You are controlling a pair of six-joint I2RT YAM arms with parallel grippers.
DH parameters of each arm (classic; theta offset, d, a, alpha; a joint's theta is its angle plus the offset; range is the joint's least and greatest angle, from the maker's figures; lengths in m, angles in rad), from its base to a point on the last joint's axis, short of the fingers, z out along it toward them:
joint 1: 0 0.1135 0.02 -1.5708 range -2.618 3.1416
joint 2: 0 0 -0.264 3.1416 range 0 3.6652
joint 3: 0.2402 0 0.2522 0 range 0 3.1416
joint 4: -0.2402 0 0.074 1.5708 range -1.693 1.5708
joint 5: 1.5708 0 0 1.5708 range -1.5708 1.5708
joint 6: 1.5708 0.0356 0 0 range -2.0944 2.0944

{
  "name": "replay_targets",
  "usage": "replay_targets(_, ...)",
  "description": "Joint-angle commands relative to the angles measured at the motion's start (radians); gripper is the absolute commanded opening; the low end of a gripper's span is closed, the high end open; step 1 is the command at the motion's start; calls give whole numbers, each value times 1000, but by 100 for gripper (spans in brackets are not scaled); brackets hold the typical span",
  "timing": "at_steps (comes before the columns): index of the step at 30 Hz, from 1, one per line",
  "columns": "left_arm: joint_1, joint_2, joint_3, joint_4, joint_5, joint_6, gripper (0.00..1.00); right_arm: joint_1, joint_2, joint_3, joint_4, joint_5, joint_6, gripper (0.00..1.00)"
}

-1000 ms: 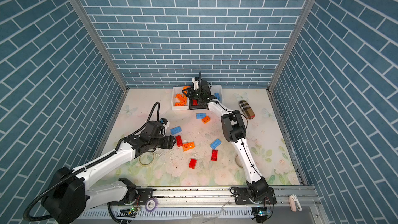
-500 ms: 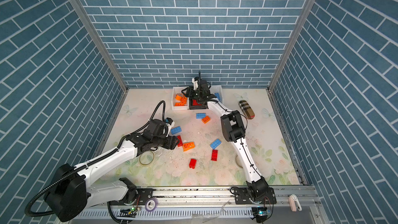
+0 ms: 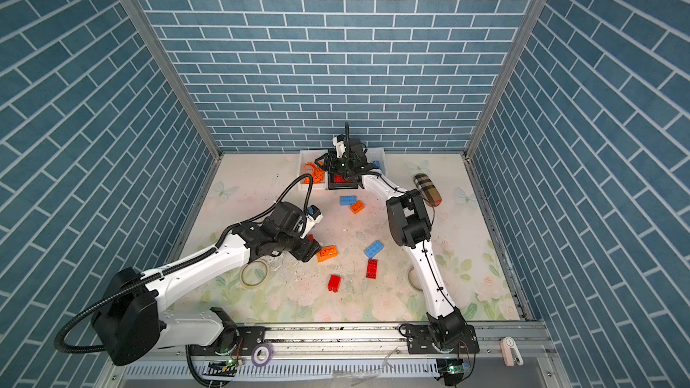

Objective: Sort the legos into containers by color
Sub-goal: Pick up the lego from the center of the table.

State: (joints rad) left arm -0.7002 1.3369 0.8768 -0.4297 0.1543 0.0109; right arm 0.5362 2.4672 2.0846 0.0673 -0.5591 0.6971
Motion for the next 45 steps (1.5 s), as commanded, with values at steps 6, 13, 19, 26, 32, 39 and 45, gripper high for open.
replay_targets(6,-87,64,61,-6,-83,93,76,-34,-250,-236,123,-76,-20,63)
replay_targets(13,-136,134,64,24,-105,101,76,-70,-429,-496,201,-68,-4,64)
replay_targets(19,-148,196,82,41,-156,106,75,-98,-565,-684,216,-39,2,65)
replay_targets(26,-150,287,119,33,-164,121,69,-108,-698,-895,242,11,8,65)
replay_targets(32,-150,333,135,21,-139,127,65,-123,-755,-971,207,36,-15,65)
replay_targets(39,-151,377,148,5,-154,124,63,-132,-802,-986,144,63,-58,65)
replay_targets(45,-151,407,163,1,-154,120,59,-143,-825,-989,106,82,-83,65)
